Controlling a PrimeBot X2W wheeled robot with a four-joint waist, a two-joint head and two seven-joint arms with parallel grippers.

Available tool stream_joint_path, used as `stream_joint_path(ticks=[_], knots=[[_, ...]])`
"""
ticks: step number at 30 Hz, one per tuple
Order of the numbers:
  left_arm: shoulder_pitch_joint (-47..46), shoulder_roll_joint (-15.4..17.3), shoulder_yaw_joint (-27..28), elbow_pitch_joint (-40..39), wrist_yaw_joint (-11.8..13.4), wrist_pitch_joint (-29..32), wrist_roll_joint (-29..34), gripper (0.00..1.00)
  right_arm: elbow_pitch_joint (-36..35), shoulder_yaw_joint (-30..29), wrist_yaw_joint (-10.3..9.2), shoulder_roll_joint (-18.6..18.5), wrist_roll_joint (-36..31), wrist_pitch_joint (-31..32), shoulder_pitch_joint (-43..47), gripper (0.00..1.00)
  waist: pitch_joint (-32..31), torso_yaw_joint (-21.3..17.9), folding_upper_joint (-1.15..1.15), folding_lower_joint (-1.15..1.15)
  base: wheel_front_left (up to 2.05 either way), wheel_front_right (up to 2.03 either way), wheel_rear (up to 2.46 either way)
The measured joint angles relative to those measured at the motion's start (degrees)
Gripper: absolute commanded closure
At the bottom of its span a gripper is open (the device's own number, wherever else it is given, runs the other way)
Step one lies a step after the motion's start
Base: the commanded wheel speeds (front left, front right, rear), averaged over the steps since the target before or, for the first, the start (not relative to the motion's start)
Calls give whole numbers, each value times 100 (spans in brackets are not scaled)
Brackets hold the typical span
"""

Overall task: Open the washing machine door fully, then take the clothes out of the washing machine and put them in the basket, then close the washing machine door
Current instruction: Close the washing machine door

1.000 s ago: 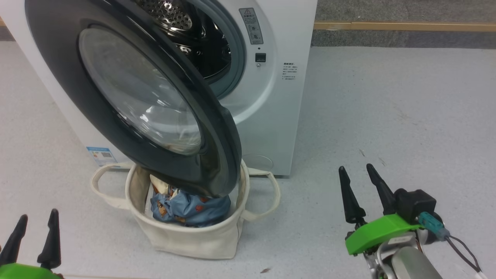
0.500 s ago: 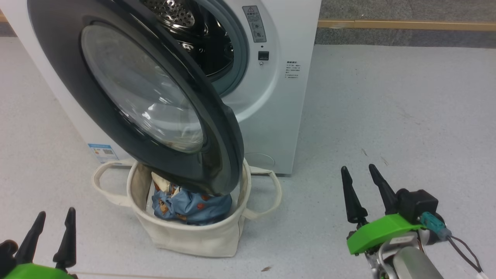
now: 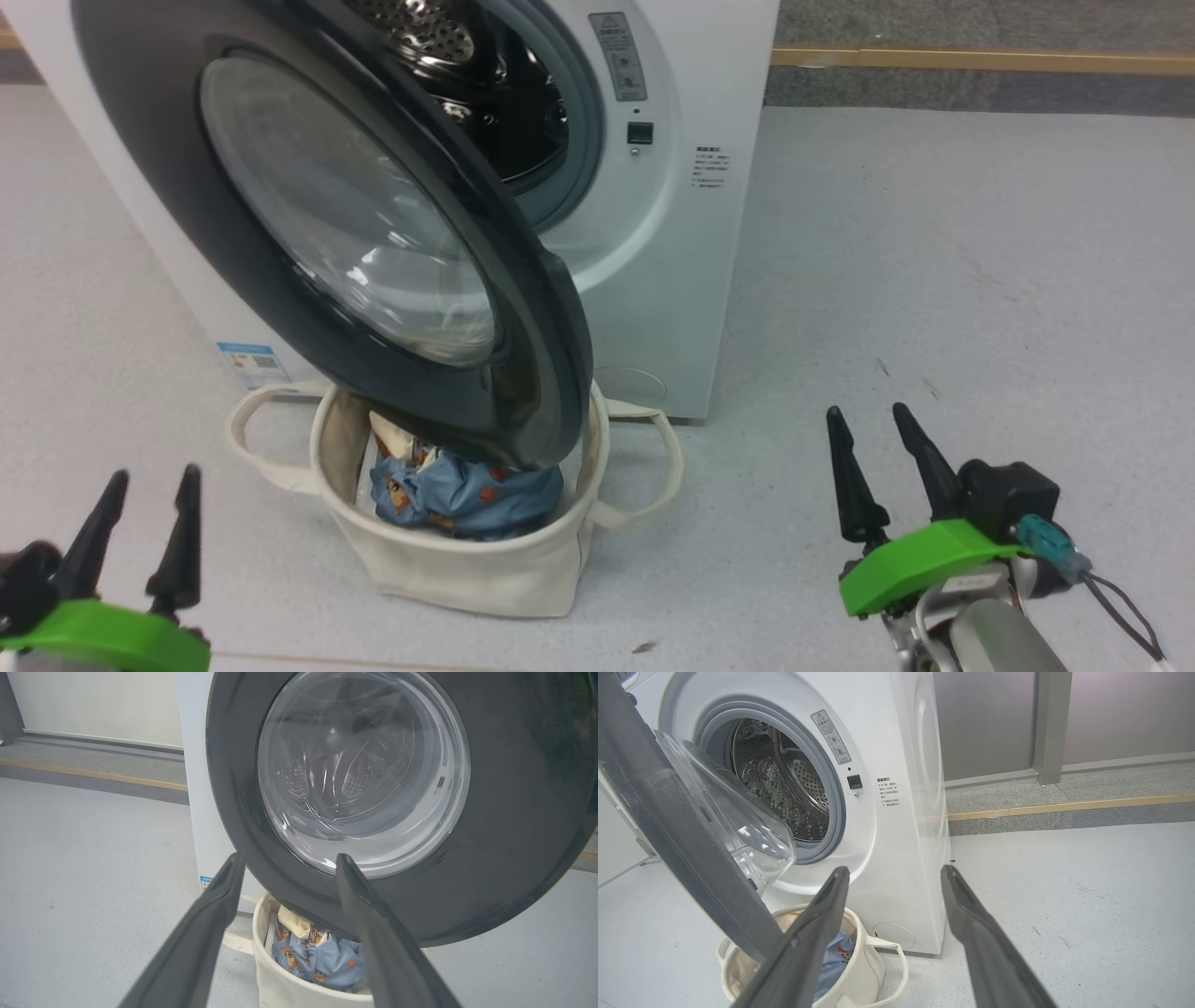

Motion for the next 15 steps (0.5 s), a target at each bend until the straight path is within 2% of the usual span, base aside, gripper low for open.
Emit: stream_joint_path(ticks=[5,7,8,15], knots=[[-303,-63,-87,8,-1,9,42,0,-16,-29,0,7,1,0,35,2,1,41,0,0,0,0,0],[-347,-65,-88,8,-1,10,42,0,-18,-26,0,8,1,0,35,87,3,38,0,0,0,0,0],[-380,-64,-92,19,-1,10,42,0,-16,-23,0,8,2,0,35,100,7,32,0,0,0,0,0],[-392,-70,-147,188,-29,34,41,0,-249,-177,0,23,125,0,25,100,39,10,0,0,0,0,0]])
